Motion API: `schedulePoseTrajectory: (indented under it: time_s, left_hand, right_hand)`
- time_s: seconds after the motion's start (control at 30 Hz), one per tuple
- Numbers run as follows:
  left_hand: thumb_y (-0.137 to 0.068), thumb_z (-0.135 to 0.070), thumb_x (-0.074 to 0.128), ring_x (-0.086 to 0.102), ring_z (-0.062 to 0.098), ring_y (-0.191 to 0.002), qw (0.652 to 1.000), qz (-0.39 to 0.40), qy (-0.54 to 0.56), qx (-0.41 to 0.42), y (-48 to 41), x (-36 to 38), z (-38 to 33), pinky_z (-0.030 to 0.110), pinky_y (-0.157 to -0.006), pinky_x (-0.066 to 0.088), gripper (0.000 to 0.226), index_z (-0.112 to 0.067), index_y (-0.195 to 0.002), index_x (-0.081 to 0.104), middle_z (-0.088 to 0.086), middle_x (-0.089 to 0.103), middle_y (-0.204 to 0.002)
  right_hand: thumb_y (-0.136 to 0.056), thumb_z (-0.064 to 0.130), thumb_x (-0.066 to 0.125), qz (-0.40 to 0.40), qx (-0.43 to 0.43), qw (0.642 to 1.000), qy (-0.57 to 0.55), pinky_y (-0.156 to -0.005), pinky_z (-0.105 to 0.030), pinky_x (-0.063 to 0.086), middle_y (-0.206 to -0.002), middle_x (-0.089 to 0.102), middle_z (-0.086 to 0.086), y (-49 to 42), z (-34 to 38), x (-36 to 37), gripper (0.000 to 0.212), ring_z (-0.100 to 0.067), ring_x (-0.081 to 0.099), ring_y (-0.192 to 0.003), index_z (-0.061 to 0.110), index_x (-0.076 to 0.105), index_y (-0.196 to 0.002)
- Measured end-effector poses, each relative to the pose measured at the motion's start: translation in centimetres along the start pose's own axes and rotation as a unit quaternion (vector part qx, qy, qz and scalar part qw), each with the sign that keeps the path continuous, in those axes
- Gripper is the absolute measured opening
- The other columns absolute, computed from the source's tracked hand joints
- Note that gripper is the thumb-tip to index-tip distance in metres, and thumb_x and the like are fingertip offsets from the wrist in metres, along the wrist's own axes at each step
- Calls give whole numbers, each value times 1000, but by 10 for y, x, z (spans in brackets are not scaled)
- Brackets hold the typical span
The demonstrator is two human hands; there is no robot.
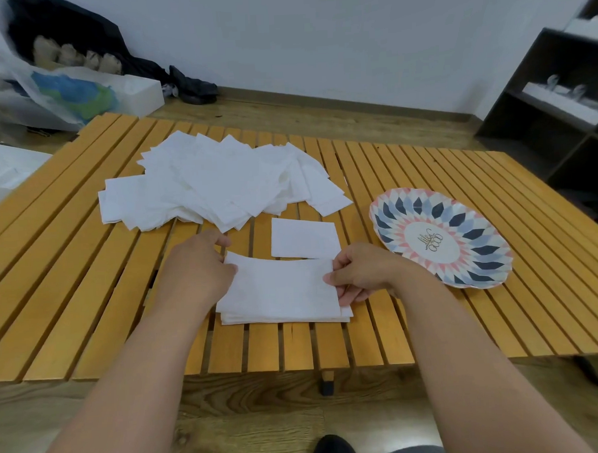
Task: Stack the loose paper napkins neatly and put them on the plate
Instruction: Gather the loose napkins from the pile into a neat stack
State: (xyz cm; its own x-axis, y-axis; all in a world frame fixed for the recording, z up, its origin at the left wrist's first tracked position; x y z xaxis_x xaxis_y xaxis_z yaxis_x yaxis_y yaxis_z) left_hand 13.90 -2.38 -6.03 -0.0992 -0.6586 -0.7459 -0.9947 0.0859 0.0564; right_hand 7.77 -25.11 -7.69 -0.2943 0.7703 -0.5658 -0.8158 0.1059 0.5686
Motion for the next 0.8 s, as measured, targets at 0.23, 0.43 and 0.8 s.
schedulePoseTrajectory:
  time_s: [0.23,0.43,0.8]
  left_hand:
    - [-87,-18,63,51,11,-84,1000,-3,-26,2,-3,-1,2,16,-53,33,35,-23,-121,56,-8,57,-92]
    - [-87,-16,62,51,9,-84,999,-4,-33,7,-2,0,0,18,-54,34,35,-23,-121,57,-10,57,-91]
    - [-87,-17,60,50,9,-91,999,-13,-34,2,-1,-5,0,28,-73,43,35,-25,-121,56,-12,56,-100]
  right_hand:
    - [-93,34,56,-200,-57,966,155,-60,-25,45,-73,59,3,-7,4,-30,21,-13,57,-68,16,57,-81]
    - [-94,13,53,-277,-166,924,206,-86,-21,39,-117,59,3,-8,16,-33,17,-13,51,-109,20,66,-104]
    - [-94,11,53,-259,-169,925,219,-91,-26,45,-122,62,2,-16,10,-22,26,-16,56,-111,20,63,-116]
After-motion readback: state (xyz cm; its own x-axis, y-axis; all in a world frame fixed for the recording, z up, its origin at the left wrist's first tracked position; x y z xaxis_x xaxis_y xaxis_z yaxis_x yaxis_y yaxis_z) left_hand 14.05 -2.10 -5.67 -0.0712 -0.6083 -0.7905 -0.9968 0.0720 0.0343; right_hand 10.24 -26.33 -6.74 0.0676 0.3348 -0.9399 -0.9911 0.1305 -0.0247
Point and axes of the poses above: each hand's wrist, its own y-axis away from the middle knuckle, its own x-axis out of the palm, z = x × y, the point moved 8 cm from there along -y, towards the middle knuckle
